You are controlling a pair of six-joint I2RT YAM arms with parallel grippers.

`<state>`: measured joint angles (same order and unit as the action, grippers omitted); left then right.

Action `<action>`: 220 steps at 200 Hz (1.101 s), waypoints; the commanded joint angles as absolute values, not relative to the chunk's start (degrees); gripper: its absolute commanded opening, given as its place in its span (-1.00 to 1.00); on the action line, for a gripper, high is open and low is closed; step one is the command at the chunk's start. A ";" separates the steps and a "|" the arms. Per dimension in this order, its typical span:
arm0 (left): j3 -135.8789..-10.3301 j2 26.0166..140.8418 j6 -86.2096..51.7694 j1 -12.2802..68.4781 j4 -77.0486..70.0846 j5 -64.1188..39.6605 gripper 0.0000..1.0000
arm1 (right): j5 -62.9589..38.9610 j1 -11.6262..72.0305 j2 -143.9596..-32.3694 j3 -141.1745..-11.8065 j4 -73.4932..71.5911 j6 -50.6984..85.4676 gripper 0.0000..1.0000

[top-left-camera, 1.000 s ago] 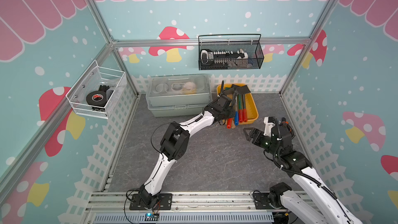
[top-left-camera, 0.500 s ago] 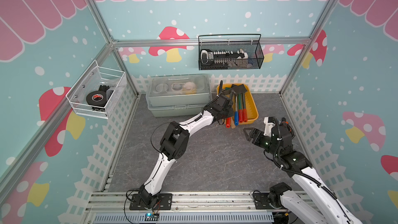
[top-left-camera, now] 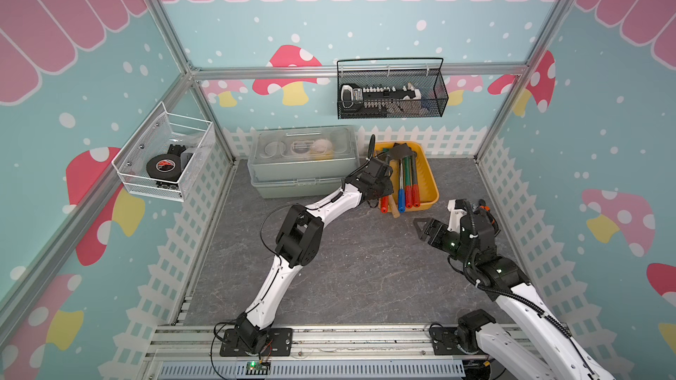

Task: Put the small hoe into the storage box
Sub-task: Place the hoe in the storage box.

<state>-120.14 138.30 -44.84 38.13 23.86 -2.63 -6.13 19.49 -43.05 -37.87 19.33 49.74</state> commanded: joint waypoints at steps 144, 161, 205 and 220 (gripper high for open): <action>-132.26 142.36 -47.19 37.35 27.61 -1.51 -0.76 | -6.95 18.98 -42.70 -36.65 19.55 49.75 0.70; -133.42 142.96 -47.23 37.21 28.37 -1.31 -0.76 | -6.98 18.98 -42.55 -36.63 19.52 49.80 0.70; -134.76 143.91 -48.30 37.10 29.27 -2.42 -0.64 | -7.05 18.96 -42.24 -36.30 19.46 49.88 0.70; -134.74 144.03 -48.50 37.11 29.36 -2.36 -0.59 | -7.15 18.90 -42.34 -36.30 19.44 49.92 0.70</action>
<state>-131.81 143.59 -47.79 37.52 32.12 -2.83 -7.11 19.38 -42.87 -37.45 19.33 49.76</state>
